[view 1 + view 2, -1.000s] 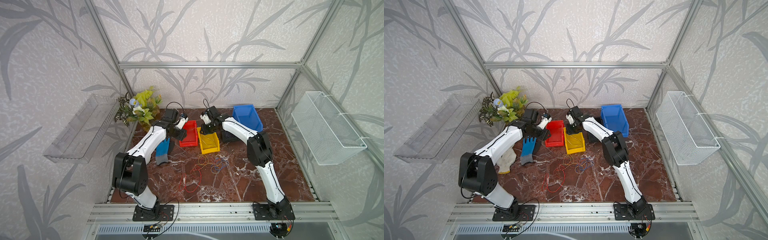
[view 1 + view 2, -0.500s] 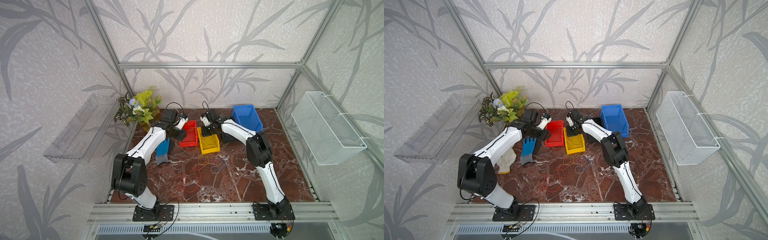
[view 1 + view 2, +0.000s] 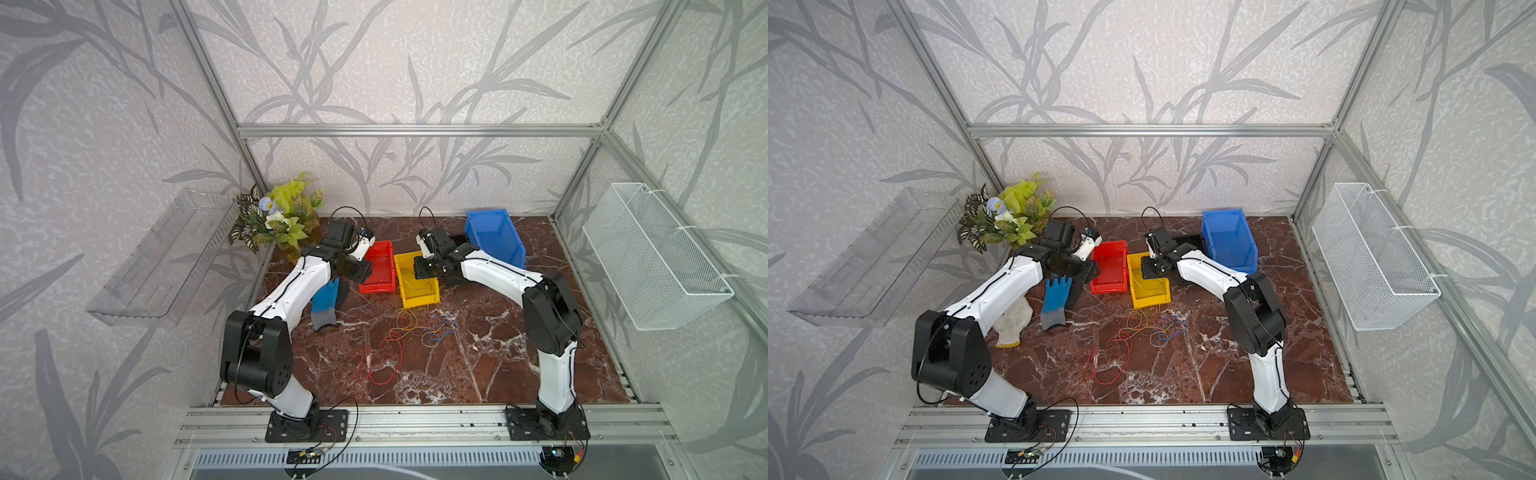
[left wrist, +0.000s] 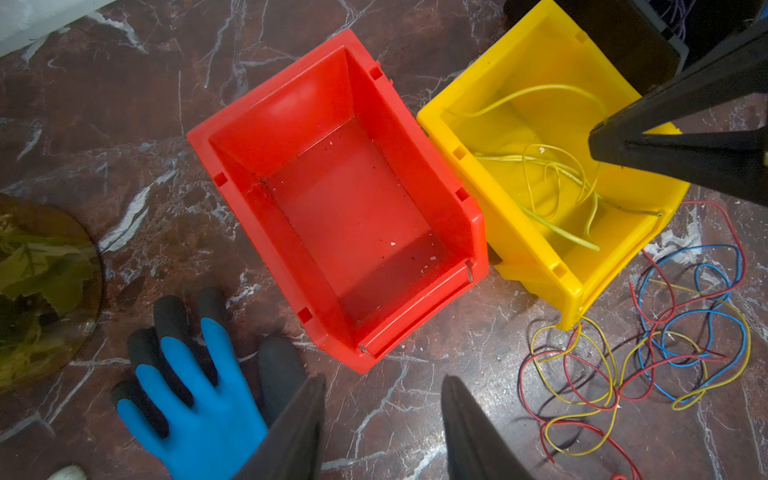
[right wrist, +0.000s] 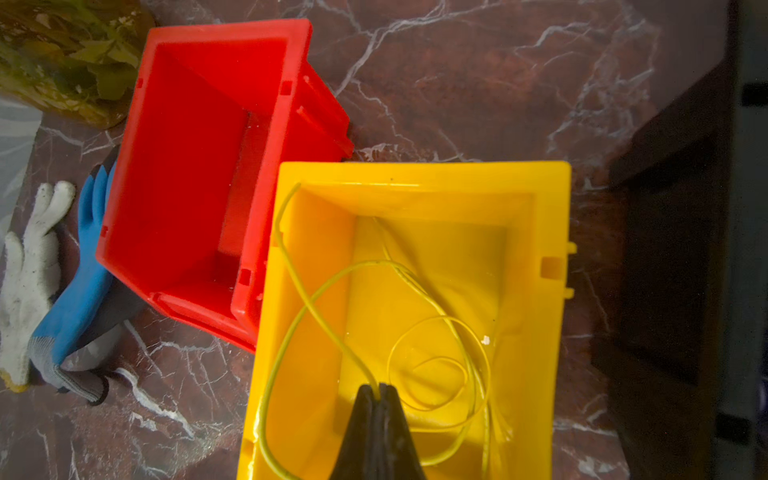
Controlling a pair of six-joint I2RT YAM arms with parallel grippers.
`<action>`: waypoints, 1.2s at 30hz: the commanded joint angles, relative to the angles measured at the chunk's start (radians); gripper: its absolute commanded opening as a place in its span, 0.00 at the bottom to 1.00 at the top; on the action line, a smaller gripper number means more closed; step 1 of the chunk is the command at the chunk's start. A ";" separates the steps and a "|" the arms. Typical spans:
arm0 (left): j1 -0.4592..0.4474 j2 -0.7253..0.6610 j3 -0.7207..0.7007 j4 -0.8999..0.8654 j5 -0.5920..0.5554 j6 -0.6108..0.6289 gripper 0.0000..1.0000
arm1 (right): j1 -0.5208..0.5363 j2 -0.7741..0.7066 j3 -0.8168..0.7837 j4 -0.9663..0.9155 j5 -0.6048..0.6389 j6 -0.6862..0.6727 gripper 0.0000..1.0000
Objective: Untangle and sort cables by color
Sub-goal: Adjust the cable in the bin.
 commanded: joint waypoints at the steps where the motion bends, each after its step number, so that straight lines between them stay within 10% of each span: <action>1: 0.004 -0.033 -0.015 0.012 -0.002 0.017 0.48 | -0.002 -0.025 -0.028 0.021 0.043 0.035 0.00; 8: 0.005 -0.034 -0.020 0.014 0.001 0.019 0.48 | -0.002 0.014 -0.015 0.002 0.026 0.045 0.01; 13: 0.005 -0.036 -0.025 0.015 -0.003 0.023 0.48 | 0.001 0.088 0.109 -0.101 -0.001 0.034 0.29; 22: 0.005 -0.042 -0.031 0.014 0.014 0.046 0.48 | 0.017 -0.093 0.090 -0.204 0.074 0.019 0.40; 36: 0.001 -0.061 -0.096 -0.096 0.205 0.249 0.49 | -0.016 -0.458 -0.438 -0.295 0.111 0.143 0.55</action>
